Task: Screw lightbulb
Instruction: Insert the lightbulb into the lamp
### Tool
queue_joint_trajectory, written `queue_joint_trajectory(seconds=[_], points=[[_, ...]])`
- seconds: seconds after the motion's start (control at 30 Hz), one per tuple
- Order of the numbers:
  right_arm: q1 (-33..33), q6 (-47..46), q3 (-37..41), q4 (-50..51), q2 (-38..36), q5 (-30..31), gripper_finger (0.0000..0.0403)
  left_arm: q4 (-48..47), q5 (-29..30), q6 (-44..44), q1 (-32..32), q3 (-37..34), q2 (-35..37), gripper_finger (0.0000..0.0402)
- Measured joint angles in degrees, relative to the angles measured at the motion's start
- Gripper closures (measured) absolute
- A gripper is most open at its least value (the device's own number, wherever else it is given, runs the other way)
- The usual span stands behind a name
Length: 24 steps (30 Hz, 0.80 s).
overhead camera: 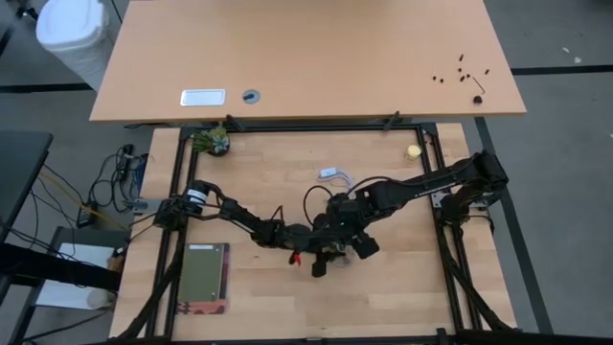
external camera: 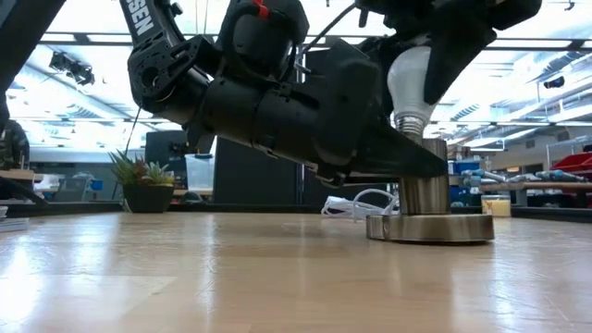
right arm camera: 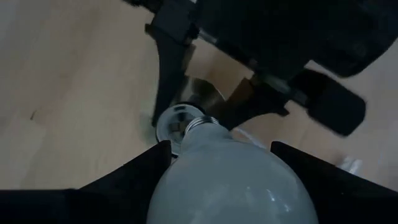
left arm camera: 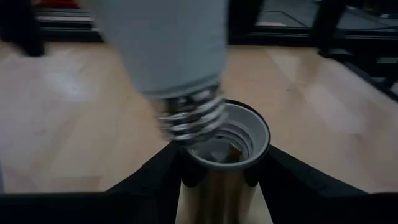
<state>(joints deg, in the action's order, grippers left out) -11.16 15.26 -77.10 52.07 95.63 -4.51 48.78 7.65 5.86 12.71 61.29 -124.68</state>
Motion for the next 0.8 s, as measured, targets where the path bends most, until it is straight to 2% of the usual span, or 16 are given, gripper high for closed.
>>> queue_joint_trajectory(seconds=[0.17, 0.47, 0.8], points=[[-1.60, 5.69, 0.00, -0.18, 0.01, -0.74, 0.0124, 0.58, -1.13, -0.27, -0.07, -0.02, -0.04, 0.0215], [-2.73, 6.34, 0.00, 0.70, 3.71, 0.21, 0.0124, 0.81, -1.40, 0.32, -0.25, -0.04, -0.07, 0.0213], [-2.64, 8.96, -8.68, 5.15, 10.01, 0.59, 0.0125, 0.41, -1.28, 2.12, -0.33, 0.00, -0.02, 0.0213]])
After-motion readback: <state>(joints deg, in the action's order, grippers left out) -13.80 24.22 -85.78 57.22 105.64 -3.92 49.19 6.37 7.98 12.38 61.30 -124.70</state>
